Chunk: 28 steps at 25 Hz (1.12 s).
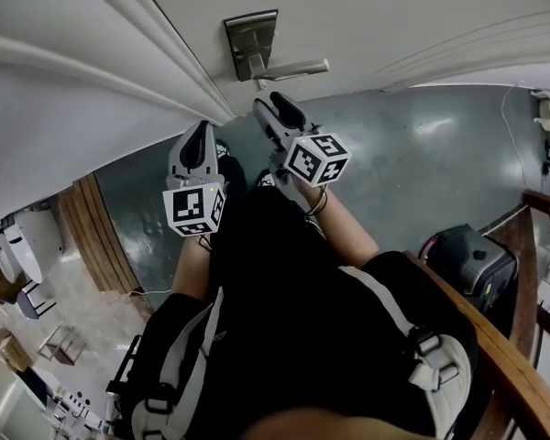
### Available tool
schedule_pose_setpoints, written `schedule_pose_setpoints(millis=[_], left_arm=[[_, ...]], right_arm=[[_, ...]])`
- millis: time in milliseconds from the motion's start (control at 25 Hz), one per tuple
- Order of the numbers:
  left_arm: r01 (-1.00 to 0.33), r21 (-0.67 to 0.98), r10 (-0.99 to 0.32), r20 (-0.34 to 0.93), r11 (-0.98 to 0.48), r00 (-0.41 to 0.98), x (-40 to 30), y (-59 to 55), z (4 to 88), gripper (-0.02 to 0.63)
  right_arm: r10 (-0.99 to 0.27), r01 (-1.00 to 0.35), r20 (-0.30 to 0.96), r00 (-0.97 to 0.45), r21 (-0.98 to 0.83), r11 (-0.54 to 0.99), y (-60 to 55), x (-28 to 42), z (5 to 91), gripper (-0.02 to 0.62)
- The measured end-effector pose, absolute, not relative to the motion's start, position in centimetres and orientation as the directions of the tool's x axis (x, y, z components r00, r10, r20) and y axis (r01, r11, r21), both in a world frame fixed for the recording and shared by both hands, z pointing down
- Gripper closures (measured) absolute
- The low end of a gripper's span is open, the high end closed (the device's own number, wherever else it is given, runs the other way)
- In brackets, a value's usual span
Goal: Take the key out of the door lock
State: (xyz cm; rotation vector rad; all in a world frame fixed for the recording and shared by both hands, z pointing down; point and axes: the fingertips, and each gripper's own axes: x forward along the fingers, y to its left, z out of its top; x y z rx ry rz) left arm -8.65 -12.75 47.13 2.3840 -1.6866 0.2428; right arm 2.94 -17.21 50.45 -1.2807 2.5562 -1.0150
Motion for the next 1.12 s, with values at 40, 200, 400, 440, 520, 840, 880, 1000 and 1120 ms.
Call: schedule_pose_setpoints(millis=[40,200,400,440,520,840,880,1000,1120], left_arm=[[-0.943,0.076,-0.909,0.253,-0.324,0.332,-8.7,-12.9,47.2,0.583],[-0.941,0.084,-0.902,0.266,-0.329,0.34,-9.0,-13.4,47.9,0.583],[-0.938,0.092,-0.899,0.266,-0.335,0.347,-9.3,-14.1,48.2,0.583],[-0.936,0.093,-0.897,0.268,-0.339,0.351,-9.2,-14.1,48.2,0.583],[-0.933,0.096,-0.893,0.272,-0.346,0.359,-9.2,-14.1,48.2,0.583],[-0.923,0.1,-0.882,0.272,-0.371,0.384,-9.2,-14.9,48.3,0.583],[-0.922,0.1,-0.881,0.271,-0.375,0.388,-9.2,-15.0,48.3,0.583],[-0.916,0.101,-0.876,0.27,-0.387,0.4,-9.0,-15.2,48.2,0.583],[-0.913,0.101,-0.873,0.268,-0.396,0.408,-8.9,-15.4,48.1,0.583]], right_arm=[[-0.745,-0.67,0.191,-0.639,-0.614,0.417,-17.4,2.9,50.5,0.394],[-0.748,-0.657,0.191,-0.635,-0.642,0.395,-18.2,2.5,50.8,0.394],[-0.753,-0.626,0.181,-0.633,-0.692,0.36,-19.0,2.3,51.1,0.407],[-0.754,-0.621,0.178,-0.633,-0.698,0.356,-19.1,2.2,51.0,0.407],[-0.756,-0.611,0.174,-0.631,-0.712,0.346,-19.2,2.0,50.9,0.407],[-0.786,-0.52,0.129,-0.605,-0.812,0.267,-20.3,2.1,50.9,0.414],[-0.789,-0.504,0.124,-0.601,-0.826,0.254,-20.4,2.1,50.9,0.417],[-0.798,-0.464,0.109,-0.592,-0.857,0.227,-20.6,2.2,51.0,0.461],[-0.807,-0.416,0.085,-0.584,-0.886,0.207,-20.9,2.1,50.7,0.469]])
